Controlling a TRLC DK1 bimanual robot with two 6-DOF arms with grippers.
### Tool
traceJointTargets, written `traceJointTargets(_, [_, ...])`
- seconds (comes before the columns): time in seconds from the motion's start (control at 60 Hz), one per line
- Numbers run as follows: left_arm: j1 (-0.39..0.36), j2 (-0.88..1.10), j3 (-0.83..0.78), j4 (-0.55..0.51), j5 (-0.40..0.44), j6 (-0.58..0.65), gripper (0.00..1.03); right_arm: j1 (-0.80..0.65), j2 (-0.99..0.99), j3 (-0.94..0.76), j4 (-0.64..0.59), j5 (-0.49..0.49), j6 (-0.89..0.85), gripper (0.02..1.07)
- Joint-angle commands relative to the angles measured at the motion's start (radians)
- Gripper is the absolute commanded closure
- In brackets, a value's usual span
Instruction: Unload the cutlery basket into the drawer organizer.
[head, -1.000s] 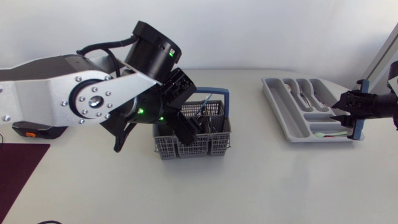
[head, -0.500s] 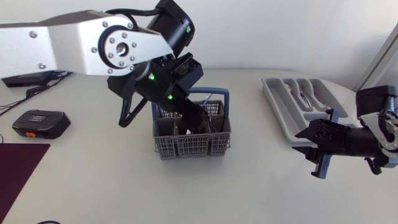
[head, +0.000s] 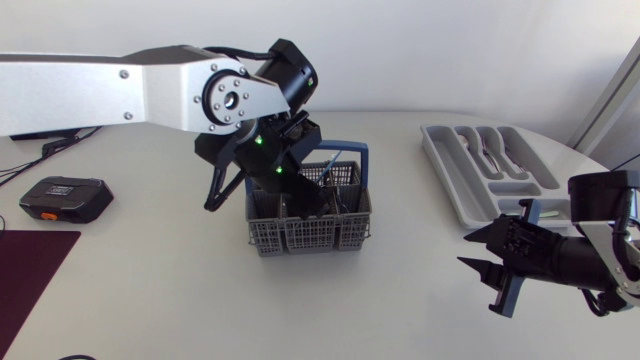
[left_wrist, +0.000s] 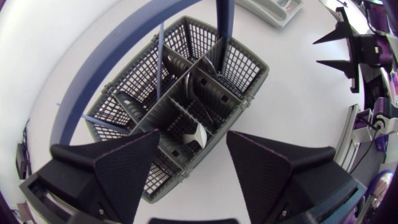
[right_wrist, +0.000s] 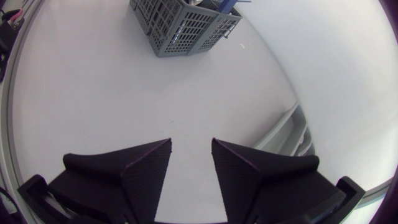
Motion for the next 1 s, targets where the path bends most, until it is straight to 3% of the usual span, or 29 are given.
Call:
traceJointTargets(0.0, [0.0,0.033,0.005,-0.011,0.004,-0.024,0.36,0.01,-0.009,-0.037,0.016,0.0,0.029,0.56])
traceJointTargets(0.2, [0.0,0.061,0.001,-0.011,0.002,-0.039,0.52,0.018,-0.018,-0.062,0.043,0.0,0.042,0.56])
traceJointTargets(0.3, [0.0,0.069,-0.001,-0.011,0.004,-0.039,0.54,0.022,-0.028,-0.068,0.043,0.0,0.045,0.56])
traceJointTargets(0.783, [0.008,0.067,-0.001,-0.01,0.004,-0.049,0.98,0.038,-0.073,-0.1,0.054,0.007,0.043,0.56])
traceJointTargets(0.983, [0.009,0.032,-0.009,-0.014,0.022,-0.049,1.0,0.039,-0.096,-0.112,0.053,0.01,0.042,0.56])
